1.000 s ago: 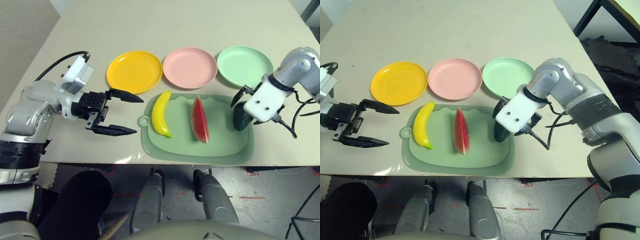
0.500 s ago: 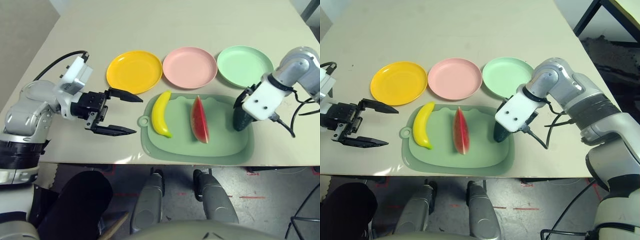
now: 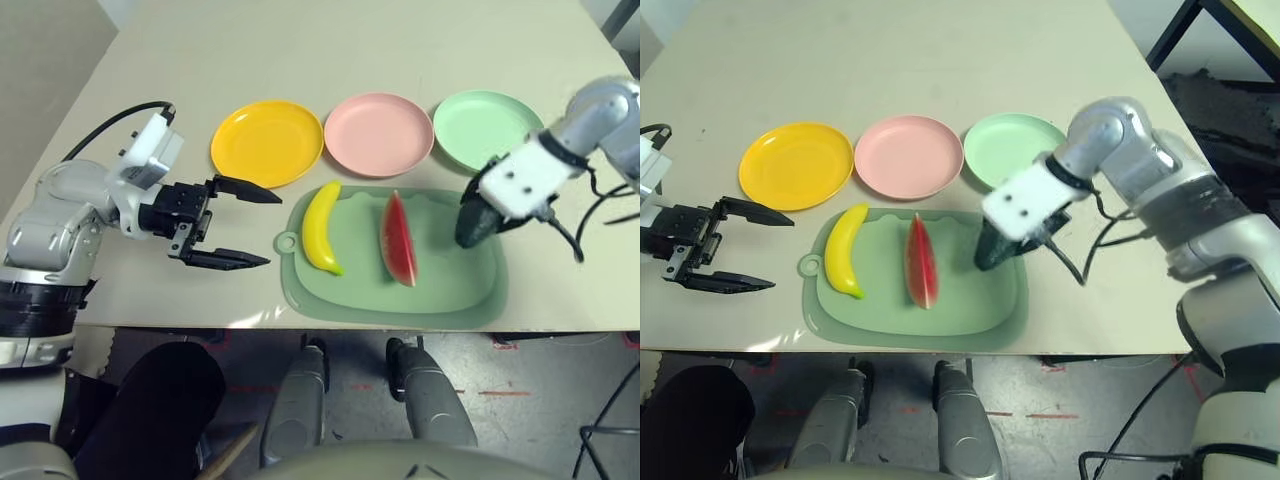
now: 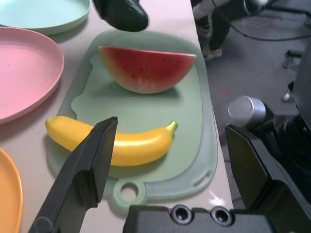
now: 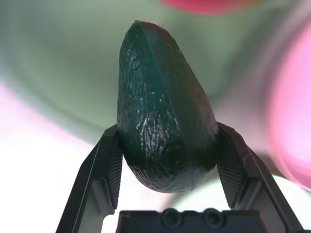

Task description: Place the fruits into color-matched plates.

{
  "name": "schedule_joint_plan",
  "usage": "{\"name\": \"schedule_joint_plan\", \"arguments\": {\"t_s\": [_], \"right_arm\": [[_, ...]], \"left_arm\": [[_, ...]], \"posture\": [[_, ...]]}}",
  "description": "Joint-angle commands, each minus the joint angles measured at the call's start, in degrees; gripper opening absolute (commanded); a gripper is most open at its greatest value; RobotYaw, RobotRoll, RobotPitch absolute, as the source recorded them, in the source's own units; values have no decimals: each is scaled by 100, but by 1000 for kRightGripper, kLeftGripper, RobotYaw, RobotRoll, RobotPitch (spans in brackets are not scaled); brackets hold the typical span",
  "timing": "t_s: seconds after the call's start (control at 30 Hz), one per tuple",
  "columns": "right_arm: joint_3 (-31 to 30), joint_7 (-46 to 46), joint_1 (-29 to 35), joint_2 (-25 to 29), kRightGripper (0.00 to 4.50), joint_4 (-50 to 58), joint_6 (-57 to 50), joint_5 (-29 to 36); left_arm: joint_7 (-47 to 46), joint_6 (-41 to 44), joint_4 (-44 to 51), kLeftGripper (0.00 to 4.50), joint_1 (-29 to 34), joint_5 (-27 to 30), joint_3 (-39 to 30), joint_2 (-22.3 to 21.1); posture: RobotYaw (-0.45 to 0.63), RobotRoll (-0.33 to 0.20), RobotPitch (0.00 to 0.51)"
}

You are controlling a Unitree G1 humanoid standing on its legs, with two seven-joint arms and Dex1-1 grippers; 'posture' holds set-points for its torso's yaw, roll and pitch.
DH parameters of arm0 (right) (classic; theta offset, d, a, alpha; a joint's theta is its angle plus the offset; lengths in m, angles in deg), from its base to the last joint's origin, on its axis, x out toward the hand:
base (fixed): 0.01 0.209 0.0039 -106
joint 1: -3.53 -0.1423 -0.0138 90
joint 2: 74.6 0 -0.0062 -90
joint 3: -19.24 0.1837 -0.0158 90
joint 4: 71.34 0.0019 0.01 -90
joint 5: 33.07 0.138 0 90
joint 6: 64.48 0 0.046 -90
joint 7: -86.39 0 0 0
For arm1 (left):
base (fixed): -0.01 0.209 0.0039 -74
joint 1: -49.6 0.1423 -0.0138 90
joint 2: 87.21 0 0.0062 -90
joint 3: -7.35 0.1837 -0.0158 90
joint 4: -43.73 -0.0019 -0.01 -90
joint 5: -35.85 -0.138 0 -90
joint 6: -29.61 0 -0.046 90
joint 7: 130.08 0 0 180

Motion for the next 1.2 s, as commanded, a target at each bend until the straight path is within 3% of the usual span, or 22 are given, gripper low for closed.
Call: {"name": "schedule_joint_plan", "arguments": {"t_s": [0.03, 0.27, 0.6, 0.83, 1.13, 1.17, 1.2], "right_arm": [[512, -26, -472, -448, 2955, -1235, 65, -535], [804, -1132, -1099, -1095, 2955, -3112, 256, -1863], [771, -2455, -1297, -1430, 2955, -3845, -214, -3282], [790, -2871, -1232, -1523, 2955, -3968, -605, -3826], [957, -2905, -1235, -1632, 2955, -3986, -618, -4055], [972, -2903, -1231, -1635, 3707, -3986, -597, -4070], [985, -2899, -1226, -1636, 4007, -3987, -578, -4083]], "left_arm": [[-428, 134, 24, 4500, -156, -231, -54, 101], [-1519, 701, 203, 4500, -487, -571, 55, 384], [-2171, 1225, 500, 4500, -421, -868, 117, 448], [-2092, 1220, 511, 4500, -390, -920, 104, 408], [-2006, 1174, 424, 4500, -445, -1002, 113, 429], [-2001, 1170, 418, 4500, -449, -1012, 108, 432], [-1998, 1167, 413, 4500, -450, -1020, 101, 433]], "posture": [[-40, 0, 271], [-22, 0, 257], [-12, 0, 262], [-15, 0, 264], [-16, 0, 264], [-15, 0, 264], [-15, 0, 264]]}}
